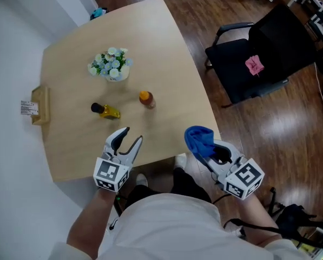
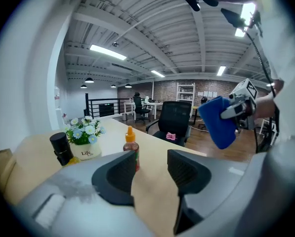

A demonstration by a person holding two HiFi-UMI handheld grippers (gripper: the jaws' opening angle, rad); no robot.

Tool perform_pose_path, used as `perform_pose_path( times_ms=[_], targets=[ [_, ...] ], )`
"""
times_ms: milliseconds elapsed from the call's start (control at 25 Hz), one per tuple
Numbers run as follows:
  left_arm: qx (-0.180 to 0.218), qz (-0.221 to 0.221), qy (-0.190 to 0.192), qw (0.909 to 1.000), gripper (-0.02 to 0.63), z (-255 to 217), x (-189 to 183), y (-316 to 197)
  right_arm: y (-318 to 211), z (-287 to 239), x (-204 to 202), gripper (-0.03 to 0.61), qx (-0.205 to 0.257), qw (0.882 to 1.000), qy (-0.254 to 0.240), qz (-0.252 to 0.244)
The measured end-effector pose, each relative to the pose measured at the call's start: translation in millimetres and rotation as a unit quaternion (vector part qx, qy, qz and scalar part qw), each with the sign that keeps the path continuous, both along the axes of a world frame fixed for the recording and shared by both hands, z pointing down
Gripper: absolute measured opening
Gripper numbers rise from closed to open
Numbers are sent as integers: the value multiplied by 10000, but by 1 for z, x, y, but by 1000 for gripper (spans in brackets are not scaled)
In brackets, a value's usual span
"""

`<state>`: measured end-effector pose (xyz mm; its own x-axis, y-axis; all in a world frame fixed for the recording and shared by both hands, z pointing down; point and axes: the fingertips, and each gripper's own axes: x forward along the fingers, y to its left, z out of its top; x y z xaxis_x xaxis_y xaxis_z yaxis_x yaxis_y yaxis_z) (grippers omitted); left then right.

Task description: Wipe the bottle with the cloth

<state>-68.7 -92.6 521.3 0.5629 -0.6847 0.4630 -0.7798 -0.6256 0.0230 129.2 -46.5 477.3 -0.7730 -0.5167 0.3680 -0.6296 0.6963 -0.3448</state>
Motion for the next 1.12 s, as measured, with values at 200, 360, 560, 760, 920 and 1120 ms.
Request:
perform_pose_path(
  times_ms=[200,360,560,760,920,1120],
  targets=[
    [-117,585,345,9976,183,-22,-21,76,42,-7,-23,117,70,9986,17,529],
    [-202,714,476,9961,182,-38,-65,133,95,-14,-70,118,76,9963,-122,853],
    [-64,1000,713,9924,172,-59,-105,205,161,-36,-136,118,218,9943,-227,1016],
    [2,1000,977,9902,166,-72,-135,240,212,-52,-167,118,230,9938,-190,1076],
    [143,785,1082,9909,156,-84,-152,246,230,-56,-174,120,321,9945,-120,985],
    [197,734,975,9923,150,-96,-139,261,228,-79,-164,120,644,9946,-75,810]
  ],
)
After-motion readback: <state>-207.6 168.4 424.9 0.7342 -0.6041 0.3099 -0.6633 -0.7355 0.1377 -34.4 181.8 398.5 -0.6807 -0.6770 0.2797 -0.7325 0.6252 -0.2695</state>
